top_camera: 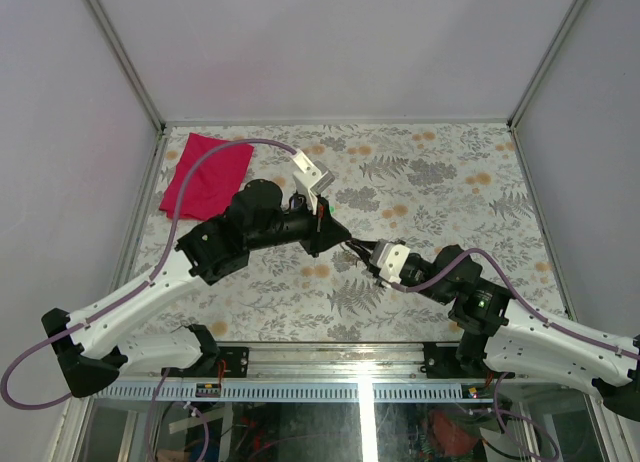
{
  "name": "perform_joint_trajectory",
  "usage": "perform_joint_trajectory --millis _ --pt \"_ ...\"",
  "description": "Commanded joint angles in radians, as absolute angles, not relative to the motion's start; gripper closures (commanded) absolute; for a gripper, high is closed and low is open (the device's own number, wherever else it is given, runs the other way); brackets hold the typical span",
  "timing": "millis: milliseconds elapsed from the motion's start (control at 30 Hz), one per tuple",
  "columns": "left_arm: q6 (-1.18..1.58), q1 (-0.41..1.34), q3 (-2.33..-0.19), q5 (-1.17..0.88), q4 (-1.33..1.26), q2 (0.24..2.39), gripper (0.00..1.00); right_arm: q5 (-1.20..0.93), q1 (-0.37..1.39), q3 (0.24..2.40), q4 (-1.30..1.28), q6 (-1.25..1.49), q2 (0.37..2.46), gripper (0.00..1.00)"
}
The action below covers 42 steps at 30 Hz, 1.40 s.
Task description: Put the keys on the keyring
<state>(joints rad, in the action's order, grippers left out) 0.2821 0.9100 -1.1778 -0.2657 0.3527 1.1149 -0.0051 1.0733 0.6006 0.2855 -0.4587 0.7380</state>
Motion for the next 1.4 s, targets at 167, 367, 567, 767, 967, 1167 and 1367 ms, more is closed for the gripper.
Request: perform_joint_trajectory --millis 167,367,567,767,967,1167,1367 --pt "0.273 0.918 -1.214 -0.274 0.306 1.073 0.85 -0.03 1.071 0.609 0.368 -0.464 0.74 1.0" --pt "0.318 0.918 -1.168 -0.212 0.245 1.011 0.64 -0.024 1.071 0.618 0.36 -0.483 0.737 1.0" --pt "0.335 0.918 -1.144 -0.17 0.259 0.994 0.64 -0.012 1.071 0.62 0.355 -0.503 0.734 1.0" --pt "0.352 0.918 -1.144 -0.099 0.321 1.003 0.63 0.002 1.071 0.623 0.316 -0.55 0.721 1.0" --pt "0.368 0.917 -1.139 -0.087 0.355 1.021 0.61 0.018 1.071 0.647 0.197 -0.596 0.707 1.0" --pt "0.384 0.914 -1.138 -0.026 0.407 1.06 0.57 0.098 1.071 0.686 0.065 -0.632 0.714 1.0" --pt "0.405 0.834 -1.176 -0.028 0.535 1.204 0.53 0.138 1.071 0.712 -0.056 -0.618 0.697 1.0"
